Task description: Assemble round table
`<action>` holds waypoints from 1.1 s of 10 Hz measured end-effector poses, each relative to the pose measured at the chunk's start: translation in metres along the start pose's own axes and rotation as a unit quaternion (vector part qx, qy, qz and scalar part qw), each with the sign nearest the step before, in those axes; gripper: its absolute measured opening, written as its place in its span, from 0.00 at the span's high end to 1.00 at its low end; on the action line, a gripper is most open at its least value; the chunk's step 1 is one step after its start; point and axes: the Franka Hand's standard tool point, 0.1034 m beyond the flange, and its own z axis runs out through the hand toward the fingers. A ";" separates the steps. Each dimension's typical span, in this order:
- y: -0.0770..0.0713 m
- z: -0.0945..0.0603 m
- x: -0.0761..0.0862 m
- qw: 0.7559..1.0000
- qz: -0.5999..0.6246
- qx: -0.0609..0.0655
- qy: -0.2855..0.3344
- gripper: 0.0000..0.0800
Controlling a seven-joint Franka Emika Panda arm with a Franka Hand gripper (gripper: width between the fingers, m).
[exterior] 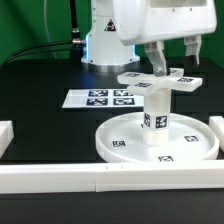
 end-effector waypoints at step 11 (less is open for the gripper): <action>0.023 -0.005 0.005 0.954 -0.295 -0.012 -0.051 0.19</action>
Offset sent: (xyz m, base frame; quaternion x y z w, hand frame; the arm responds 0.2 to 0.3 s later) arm 0.0070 -0.0022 0.0031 0.0127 -0.0301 -0.1855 0.9821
